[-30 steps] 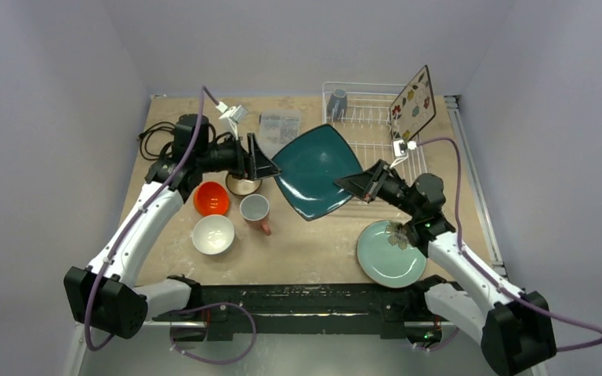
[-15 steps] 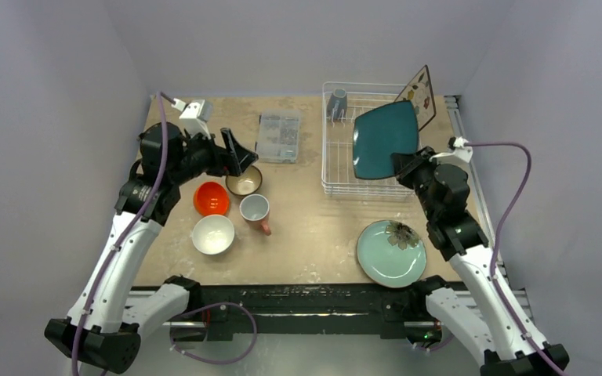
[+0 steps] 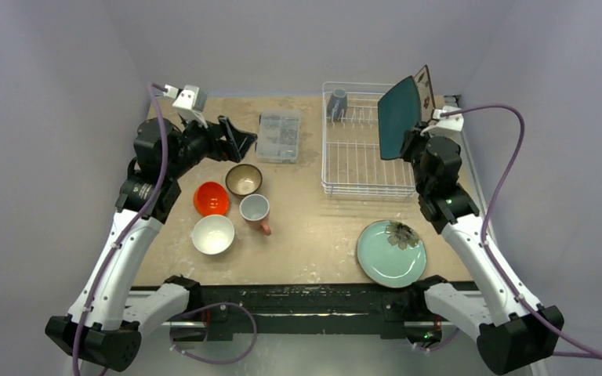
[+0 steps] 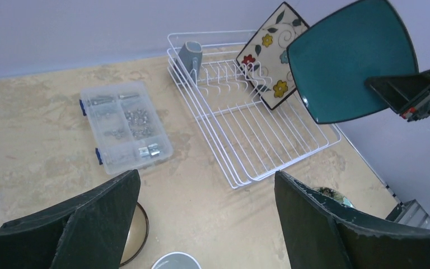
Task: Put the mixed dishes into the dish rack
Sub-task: Insert the plate into the dish rack.
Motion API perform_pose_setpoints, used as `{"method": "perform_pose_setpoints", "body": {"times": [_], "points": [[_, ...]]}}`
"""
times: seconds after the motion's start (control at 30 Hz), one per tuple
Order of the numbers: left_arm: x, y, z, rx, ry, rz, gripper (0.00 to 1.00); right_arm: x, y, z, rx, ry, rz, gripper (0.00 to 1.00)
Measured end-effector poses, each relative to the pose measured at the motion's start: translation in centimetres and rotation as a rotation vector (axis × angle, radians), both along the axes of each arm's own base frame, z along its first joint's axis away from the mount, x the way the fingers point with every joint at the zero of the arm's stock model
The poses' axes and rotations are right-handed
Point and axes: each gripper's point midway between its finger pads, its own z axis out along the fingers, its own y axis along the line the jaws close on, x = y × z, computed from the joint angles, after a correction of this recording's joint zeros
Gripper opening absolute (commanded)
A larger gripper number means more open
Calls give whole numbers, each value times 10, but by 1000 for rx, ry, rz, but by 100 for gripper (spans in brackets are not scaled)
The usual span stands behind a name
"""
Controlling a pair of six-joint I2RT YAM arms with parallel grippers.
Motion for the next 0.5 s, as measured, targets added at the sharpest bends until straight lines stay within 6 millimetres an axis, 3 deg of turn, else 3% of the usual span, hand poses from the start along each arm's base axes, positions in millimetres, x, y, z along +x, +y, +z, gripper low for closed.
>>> {"method": "perform_pose_setpoints", "body": {"times": [0.13, 0.3, 0.5], "points": [[5, -8, -24, 5, 56, -40, 89, 22, 2, -12, -77, 17, -5, 0], [15, -19, -36, -5, 90, -88, 89, 54, 1, -46, -171, 97, -40, 0], [16, -25, -41, -11, 112, -116, 89, 80, -3, -68, -275, 155, -62, 0]]}}
